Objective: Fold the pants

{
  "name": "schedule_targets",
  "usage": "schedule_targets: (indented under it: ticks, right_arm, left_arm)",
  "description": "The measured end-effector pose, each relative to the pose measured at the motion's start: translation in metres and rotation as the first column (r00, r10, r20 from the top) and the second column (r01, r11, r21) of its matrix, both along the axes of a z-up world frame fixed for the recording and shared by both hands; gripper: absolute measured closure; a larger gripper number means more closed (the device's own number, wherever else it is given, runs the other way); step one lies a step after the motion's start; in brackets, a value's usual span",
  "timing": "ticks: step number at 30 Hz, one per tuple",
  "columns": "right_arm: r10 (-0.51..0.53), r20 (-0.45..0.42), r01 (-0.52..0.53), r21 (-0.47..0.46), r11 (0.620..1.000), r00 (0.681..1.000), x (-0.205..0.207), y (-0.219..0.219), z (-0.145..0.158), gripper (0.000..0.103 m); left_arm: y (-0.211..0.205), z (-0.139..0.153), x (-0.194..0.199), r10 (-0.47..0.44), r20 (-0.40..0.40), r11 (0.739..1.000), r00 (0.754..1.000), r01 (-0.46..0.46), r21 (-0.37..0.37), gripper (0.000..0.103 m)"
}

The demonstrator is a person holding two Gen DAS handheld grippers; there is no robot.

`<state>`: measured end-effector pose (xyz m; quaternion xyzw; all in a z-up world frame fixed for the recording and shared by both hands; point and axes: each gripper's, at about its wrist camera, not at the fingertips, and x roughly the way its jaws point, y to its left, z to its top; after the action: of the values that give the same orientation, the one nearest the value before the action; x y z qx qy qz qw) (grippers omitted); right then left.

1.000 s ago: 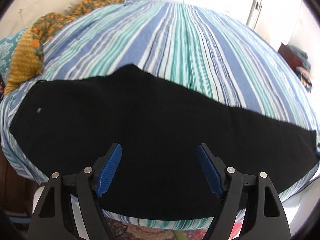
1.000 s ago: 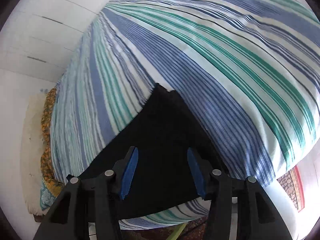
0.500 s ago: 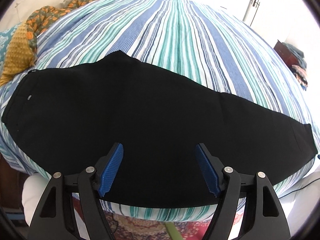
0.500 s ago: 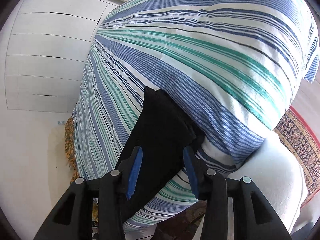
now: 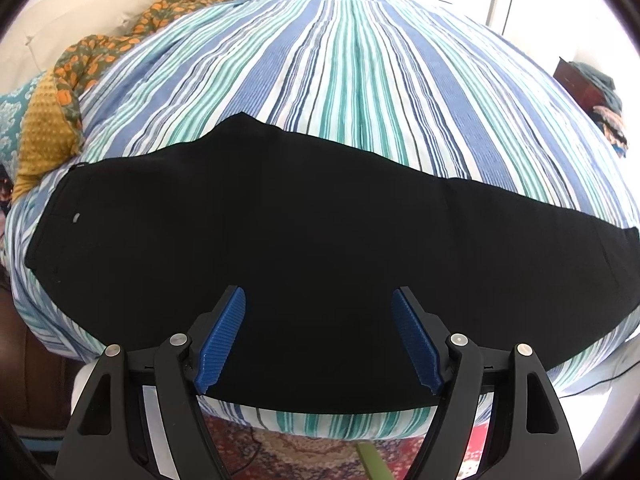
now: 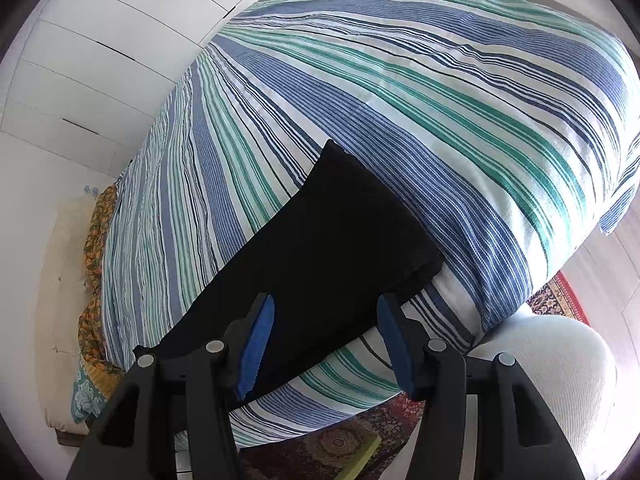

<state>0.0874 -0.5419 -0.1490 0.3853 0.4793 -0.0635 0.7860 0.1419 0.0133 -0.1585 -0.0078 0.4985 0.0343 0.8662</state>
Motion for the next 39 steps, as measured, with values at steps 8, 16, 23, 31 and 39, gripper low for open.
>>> schedule_targets:
  ticks: [8,16,23,31,39]
  right_arm:
    - [-0.026,-0.003,0.026,0.075,0.997,1.0,-0.011,-0.003,-0.011,0.049]
    - [-0.209,-0.048,0.212,0.061,0.975,0.977,-0.022,-0.052,-0.022,0.043]
    - [-0.228,-0.063,0.236,0.177,0.956,0.972,-0.018,-0.06,-0.038,0.041]
    - [-0.219,0.054,0.191,0.322,0.927,0.974,-0.015,-0.06,-0.044,0.039]
    - [-0.06,0.076,0.038,0.265,0.963,0.995,0.028,-0.068,-0.049,0.039]
  left_arm:
    - [0.011,-0.004,-0.003,0.034,-0.008,0.999,0.999,-0.034,-0.009,0.025]
    - [0.013,-0.01,-0.006,0.033,-0.024,0.999,0.999,-0.034,-0.013,0.025]
    - [0.016,-0.013,-0.006,0.047,-0.042,0.998,0.998,-0.049,-0.029,0.025]
    - [0.02,-0.015,-0.006,0.06,-0.045,0.997,0.997,-0.061,-0.036,0.025]
    - [0.011,-0.015,-0.006,0.032,-0.048,0.999,0.998,-0.034,-0.023,0.025]
